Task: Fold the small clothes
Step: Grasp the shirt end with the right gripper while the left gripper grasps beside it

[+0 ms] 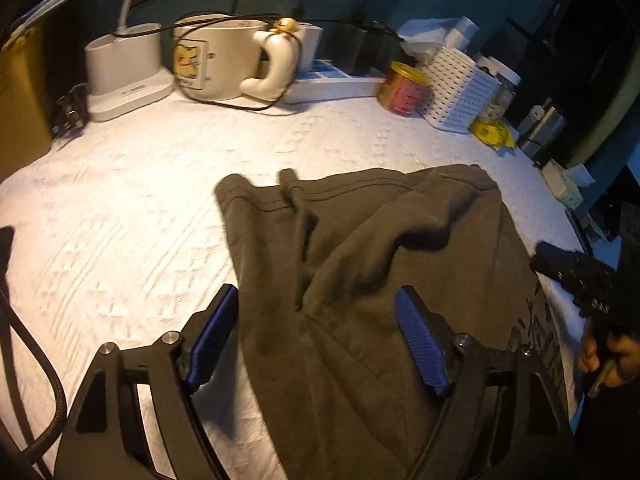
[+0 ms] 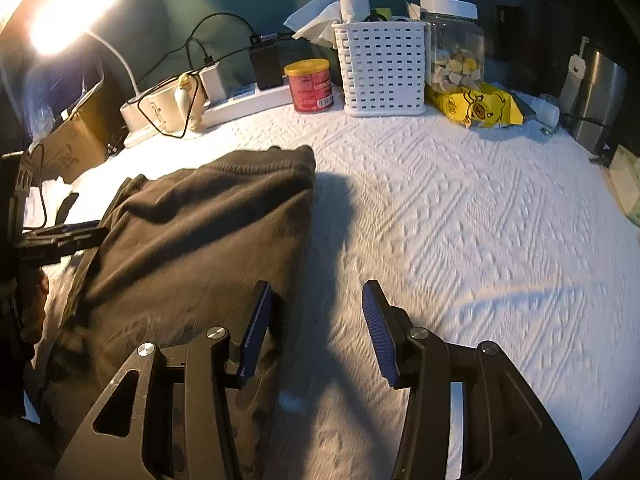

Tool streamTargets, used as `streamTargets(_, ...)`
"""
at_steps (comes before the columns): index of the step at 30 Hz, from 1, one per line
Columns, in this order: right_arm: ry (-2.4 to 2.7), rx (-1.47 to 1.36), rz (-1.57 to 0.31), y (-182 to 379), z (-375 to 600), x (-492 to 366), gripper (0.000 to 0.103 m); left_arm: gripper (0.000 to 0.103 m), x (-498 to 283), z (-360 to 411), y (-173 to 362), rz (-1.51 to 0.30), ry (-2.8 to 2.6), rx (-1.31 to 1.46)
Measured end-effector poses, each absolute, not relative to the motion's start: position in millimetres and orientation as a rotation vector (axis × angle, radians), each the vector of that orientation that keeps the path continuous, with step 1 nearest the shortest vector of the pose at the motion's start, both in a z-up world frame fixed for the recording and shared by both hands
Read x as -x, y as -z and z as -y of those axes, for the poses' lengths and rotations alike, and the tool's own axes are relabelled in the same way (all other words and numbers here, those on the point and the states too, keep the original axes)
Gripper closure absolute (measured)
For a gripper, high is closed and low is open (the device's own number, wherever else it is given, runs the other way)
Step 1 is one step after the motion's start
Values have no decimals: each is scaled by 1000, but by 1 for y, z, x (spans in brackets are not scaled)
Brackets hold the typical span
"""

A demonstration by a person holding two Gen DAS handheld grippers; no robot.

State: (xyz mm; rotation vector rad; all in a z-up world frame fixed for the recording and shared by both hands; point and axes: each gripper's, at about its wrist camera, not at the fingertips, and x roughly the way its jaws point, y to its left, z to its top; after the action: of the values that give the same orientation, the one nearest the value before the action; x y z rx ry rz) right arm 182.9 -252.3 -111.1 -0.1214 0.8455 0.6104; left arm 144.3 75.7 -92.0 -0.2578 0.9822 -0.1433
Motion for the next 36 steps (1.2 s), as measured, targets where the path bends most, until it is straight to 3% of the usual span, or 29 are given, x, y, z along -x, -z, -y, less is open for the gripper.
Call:
streamTargets(21,-718,62,-872,118,215,-224,53,22,-161,-32,94,-981,324,256)
streamTargets(26,-764,78,-869,120,198,-224,42,33,-164,-24,94,-966,322,225)
streamTargets(30,-798,103,-850,120,190,-220,42,59,-164,-21,95,-957,299,193)
streamTargets(33,-821,116,-843,121,184,-217,43,69,-163,-19,96,-953,289,177)
streamTargets(36,-847,146,-842,121,177,-214,61,74,-162,-14,96,-947,282,159)
